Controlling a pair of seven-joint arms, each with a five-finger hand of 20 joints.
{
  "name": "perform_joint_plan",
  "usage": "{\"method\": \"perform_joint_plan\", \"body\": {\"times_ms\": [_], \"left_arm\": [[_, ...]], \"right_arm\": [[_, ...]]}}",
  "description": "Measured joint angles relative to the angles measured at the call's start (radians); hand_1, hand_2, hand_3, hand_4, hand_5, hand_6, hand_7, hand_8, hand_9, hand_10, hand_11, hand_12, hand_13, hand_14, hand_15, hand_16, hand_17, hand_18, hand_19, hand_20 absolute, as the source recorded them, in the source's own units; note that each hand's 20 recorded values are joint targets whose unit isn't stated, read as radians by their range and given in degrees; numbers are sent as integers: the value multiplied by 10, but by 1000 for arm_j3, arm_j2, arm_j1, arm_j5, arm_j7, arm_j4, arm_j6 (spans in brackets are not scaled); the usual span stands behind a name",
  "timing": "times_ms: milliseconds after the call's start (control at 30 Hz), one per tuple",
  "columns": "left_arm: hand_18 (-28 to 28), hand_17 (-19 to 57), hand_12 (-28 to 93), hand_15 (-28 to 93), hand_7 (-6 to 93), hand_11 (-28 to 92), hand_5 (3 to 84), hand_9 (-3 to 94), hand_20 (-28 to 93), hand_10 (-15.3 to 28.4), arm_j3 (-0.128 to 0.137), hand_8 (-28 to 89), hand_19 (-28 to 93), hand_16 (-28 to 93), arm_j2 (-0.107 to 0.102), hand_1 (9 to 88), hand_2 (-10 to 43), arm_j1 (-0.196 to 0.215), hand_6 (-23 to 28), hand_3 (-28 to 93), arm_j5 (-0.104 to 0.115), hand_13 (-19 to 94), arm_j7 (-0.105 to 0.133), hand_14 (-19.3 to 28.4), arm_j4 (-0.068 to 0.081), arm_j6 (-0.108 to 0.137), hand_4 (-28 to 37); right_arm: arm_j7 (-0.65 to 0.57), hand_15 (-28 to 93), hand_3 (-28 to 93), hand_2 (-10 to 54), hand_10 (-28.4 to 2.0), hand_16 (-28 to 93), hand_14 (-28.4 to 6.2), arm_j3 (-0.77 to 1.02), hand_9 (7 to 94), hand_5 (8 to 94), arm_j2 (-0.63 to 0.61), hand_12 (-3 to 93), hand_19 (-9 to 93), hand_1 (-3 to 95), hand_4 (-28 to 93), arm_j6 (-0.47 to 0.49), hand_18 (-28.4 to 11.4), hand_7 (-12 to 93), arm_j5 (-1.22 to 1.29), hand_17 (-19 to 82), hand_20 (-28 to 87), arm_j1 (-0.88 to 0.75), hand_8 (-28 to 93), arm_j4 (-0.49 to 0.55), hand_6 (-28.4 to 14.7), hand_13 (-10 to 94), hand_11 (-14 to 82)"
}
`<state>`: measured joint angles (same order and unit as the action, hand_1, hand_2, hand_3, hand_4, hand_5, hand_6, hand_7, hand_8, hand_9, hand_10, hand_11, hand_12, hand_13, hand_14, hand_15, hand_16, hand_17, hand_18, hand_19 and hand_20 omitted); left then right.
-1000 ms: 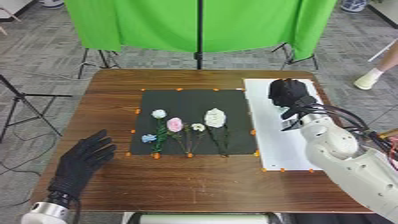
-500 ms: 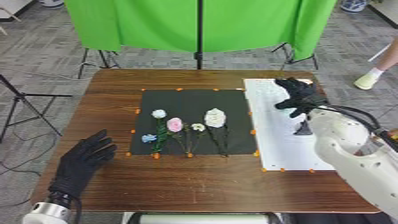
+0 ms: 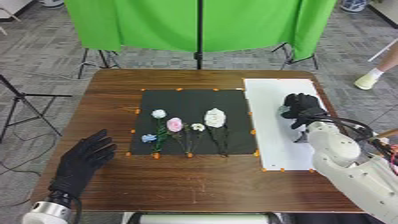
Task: Arrange flowers
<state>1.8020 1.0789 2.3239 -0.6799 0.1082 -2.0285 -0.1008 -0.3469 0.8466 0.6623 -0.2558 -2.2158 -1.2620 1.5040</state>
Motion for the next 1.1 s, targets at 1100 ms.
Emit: {"method": "perform_joint_plan", "body": {"times_ms": [1100], "left_arm": [[209,-86,171,393,198,252,338,290,98,124,-1,-89,502,7,-1,243,15,2,45,686,0,239,0,142,0,-1,-269]], "right_arm": [[259,493,765,-95,-58,230,-10,58,809,646,93,344,693,409,-283,58,-142,463,-58,310,331,-146,-82,206,32,802,299]]}}
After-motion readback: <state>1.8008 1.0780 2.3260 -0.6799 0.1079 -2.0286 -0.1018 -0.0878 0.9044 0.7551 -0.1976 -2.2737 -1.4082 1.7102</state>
